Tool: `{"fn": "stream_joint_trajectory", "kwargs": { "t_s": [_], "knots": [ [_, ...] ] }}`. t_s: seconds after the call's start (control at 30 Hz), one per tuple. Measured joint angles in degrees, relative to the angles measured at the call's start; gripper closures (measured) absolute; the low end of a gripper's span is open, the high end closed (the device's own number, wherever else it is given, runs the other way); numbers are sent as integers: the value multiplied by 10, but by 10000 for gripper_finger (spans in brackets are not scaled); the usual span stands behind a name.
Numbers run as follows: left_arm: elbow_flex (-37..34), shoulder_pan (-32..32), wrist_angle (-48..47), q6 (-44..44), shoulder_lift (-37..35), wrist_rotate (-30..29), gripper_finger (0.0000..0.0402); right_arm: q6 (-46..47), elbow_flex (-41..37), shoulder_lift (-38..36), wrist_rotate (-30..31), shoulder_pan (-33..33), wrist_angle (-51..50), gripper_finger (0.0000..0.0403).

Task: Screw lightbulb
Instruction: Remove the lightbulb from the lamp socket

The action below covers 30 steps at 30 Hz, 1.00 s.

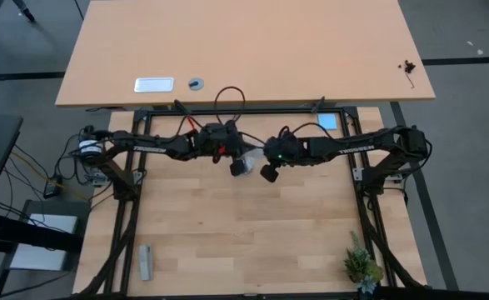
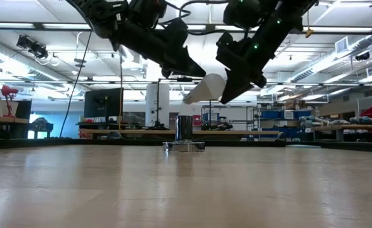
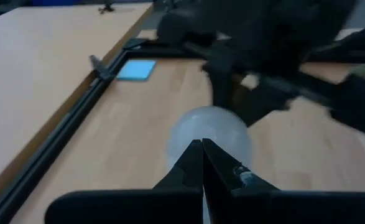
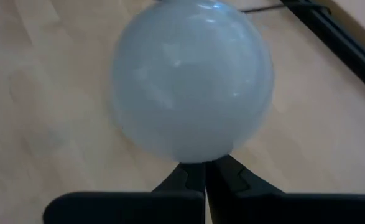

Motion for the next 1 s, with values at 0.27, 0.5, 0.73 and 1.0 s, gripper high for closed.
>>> {"fn": "stream_joint_trajectory", "kwargs": {
  "t_s": [0.27,0.5,0.73,1.0],
  "knots": [
    [0,-21,84,-4,66,7,401,23,-2,1,-4,13,-64,394],
    [-1,-39,103,-21,90,19,401,49,-17,1,21,23,-97,394],
    [0,-57,118,-37,119,18,401,47,-53,1,22,21,-47,394],
    [0,-60,121,-52,147,-8,401,18,-63,1,20,16,11,394]
  ]
}}
